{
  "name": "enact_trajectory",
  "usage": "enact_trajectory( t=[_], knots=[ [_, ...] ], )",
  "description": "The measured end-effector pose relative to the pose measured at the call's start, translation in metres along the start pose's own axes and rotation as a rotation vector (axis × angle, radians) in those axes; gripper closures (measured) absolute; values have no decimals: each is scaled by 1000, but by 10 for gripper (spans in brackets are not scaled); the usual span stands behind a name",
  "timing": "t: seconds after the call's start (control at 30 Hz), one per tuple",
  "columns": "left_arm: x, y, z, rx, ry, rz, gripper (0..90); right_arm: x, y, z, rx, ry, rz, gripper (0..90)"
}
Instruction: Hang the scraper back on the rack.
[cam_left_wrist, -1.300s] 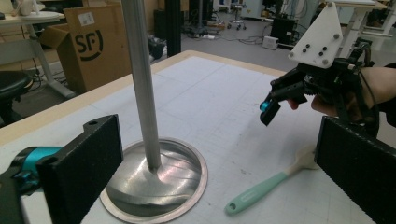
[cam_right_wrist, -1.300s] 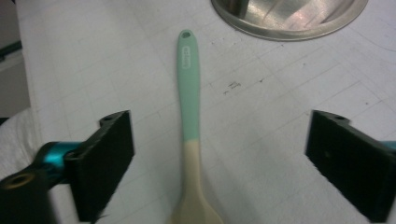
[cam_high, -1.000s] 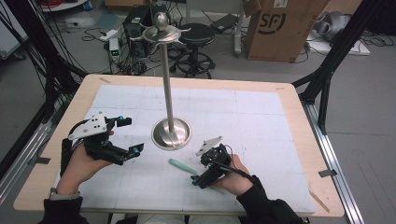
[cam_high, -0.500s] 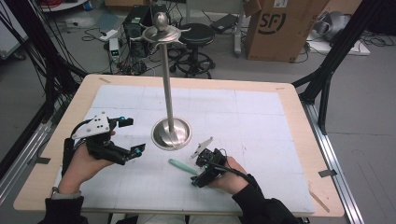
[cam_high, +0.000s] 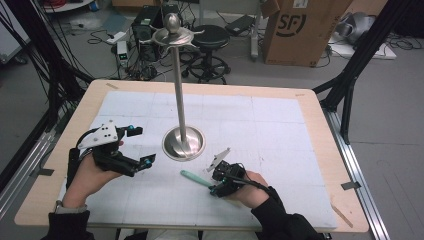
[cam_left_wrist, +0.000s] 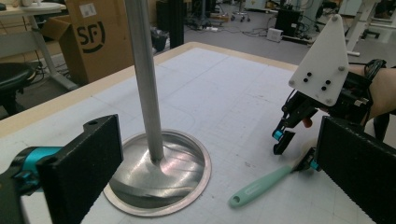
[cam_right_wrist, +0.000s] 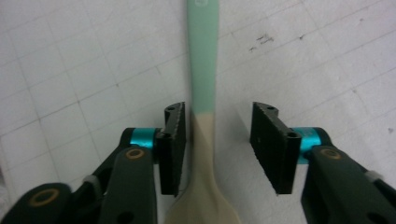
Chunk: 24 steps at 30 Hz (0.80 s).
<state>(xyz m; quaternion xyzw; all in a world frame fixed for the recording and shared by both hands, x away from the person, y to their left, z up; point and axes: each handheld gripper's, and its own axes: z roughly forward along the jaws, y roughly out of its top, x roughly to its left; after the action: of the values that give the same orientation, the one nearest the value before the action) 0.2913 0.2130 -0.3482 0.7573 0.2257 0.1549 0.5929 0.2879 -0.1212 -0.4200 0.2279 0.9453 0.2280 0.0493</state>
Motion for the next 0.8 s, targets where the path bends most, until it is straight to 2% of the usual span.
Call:
enact_trajectory(
  t=[0.17, 0.27, 0.4, 0.57, 0.67, 0.8],
  knots=[
    [0, 0, 0, 1, 2, -2, 18, 4, 0, -2, 35, 1, -31, 729],
    [0, -1, 0, 5, 3, -3, 18, 5, 0, -3, 38, 16, -46, 797],
    [-1, -1, 2, 10, 2, -1, 18, 4, -1, -3, 26, 24, -57, 807],
    [0, -1, 1, 6, 6, -4, 18, -2, -5, -4, -5, 59, -35, 809],
    [1, 0, 0, 4, 13, -1, 18, -4, -6, -6, -23, 32, -31, 809],
    [1, 0, -2, -4, 16, 1, 18, -10, -8, -13, -92, 33, -7, 810]
  ],
)
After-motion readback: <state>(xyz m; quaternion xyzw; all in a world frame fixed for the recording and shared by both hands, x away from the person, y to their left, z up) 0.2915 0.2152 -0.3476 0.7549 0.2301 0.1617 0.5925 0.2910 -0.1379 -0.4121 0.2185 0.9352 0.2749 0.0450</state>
